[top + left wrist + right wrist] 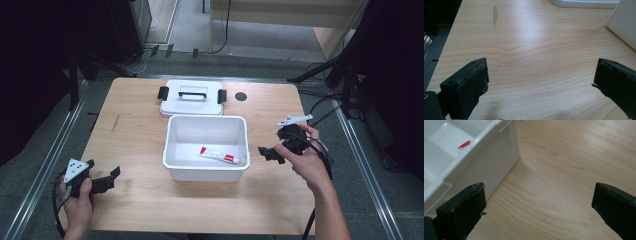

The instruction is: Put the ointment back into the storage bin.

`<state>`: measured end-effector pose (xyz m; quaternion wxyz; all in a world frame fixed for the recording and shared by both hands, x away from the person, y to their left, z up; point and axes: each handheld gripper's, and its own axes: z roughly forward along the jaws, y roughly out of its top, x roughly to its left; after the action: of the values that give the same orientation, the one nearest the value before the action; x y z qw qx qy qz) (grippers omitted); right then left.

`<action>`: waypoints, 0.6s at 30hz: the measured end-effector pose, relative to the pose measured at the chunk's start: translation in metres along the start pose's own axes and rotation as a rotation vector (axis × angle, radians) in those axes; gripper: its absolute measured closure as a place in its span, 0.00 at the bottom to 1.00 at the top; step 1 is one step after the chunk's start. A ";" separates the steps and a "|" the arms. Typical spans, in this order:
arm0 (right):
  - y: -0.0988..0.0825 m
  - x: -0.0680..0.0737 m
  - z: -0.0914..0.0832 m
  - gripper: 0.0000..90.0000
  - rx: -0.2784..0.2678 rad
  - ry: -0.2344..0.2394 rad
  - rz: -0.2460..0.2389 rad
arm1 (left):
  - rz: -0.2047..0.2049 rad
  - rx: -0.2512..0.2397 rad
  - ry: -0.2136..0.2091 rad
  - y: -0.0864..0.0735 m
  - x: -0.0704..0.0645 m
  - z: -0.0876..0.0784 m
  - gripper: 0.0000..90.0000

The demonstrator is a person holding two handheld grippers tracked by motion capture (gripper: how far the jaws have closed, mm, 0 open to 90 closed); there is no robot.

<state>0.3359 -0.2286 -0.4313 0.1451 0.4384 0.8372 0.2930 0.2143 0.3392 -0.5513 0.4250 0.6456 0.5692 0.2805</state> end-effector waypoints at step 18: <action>-0.091 -0.035 0.009 0.00 -0.068 -0.039 0.139 | 0.004 -0.003 0.006 0.000 -0.001 0.000 0.00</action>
<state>0.3012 -0.2944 -0.4955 0.1556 0.4958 0.7914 0.3220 0.2143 0.3384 -0.5514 0.4236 0.6451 0.5689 0.2841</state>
